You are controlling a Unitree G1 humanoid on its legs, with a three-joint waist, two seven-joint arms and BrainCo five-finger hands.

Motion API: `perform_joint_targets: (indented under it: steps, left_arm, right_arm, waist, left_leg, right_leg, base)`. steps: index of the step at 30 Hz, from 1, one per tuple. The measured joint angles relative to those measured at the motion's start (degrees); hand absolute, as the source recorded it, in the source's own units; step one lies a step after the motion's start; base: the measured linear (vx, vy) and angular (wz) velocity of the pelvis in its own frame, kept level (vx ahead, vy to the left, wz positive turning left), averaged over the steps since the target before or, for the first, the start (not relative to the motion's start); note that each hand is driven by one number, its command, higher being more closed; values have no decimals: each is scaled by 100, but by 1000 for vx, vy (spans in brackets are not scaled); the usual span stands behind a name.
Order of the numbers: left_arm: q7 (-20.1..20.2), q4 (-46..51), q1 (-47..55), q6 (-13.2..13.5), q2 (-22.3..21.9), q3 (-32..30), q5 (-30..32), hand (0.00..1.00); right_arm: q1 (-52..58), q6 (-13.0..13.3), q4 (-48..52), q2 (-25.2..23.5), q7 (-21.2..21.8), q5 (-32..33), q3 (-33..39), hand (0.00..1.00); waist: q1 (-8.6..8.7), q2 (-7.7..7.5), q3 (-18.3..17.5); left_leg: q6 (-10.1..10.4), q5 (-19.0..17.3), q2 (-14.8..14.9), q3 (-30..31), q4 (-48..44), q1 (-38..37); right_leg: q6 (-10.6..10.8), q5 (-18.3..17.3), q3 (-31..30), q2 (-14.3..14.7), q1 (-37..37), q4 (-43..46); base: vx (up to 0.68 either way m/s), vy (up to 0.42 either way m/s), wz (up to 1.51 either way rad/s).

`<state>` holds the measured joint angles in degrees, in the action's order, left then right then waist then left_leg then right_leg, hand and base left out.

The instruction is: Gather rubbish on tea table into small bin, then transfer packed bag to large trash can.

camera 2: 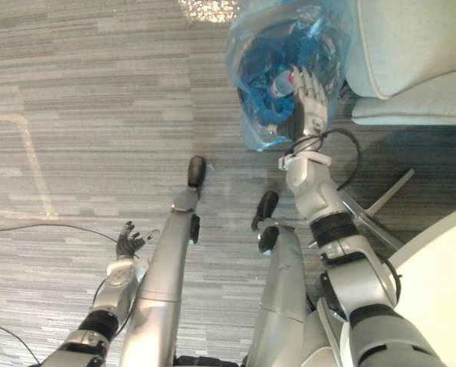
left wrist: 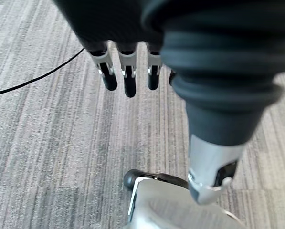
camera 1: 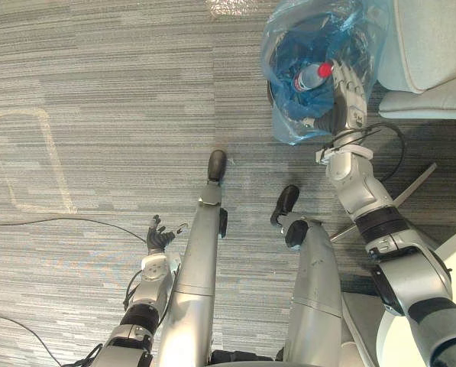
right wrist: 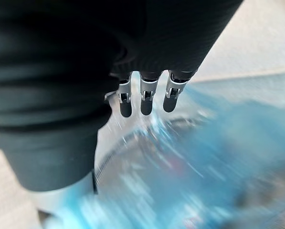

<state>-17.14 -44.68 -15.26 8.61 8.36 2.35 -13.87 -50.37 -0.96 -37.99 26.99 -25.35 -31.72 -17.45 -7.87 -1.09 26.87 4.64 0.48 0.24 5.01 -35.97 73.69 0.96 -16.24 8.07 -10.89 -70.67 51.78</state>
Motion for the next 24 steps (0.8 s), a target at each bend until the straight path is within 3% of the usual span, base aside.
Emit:
perform_joint_targets:
  steps: [7, 8, 17, 24]
  left_arm:
    - [63, -103, -15, 71, -4, -17, -114, 0]
    - [74, -114, -21, 70, -4, -21, -119, 0]
    - [89, -228, -173, 77, -81, -135, -272, 0]
    - [111, -200, -172, 76, -117, -156, -375, 0]
  right_arm:
    - [-35, -23, -843, -316, 248, -244, -210, 0]
    - [-41, -29, -926, -353, 251, -264, -203, 100]
    - [-553, -216, -1579, -622, 177, -415, 295, 100]
    - [-514, -227, -1533, -709, 180, -293, 253, 100]
  waist:
    - [-1, 0, 0]
    - [0, 0, 0]
    - [-13, 0, -54]
    - [-52, 1, -54]
  left_leg:
    - [57, 67, 7, 37, 91, 19]
    - [55, 66, 8, 40, 93, 22]
    - [39, 93, -10, 57, 81, 277]
    - [53, 98, -13, 104, -4, 351]
  right_leg:
    - [-19, 13, 51, 5, -30, -20]
    - [-19, 12, 53, 5, -32, -20]
    - [-38, 10, 44, 1, -313, 72]
    - [-45, -25, 61, 4, -374, 174]
  base:
    - [-43, 22, 3]
    - [-45, 29, 0]
    - [-50, 32, 2]
    - [-53, 28, 2]
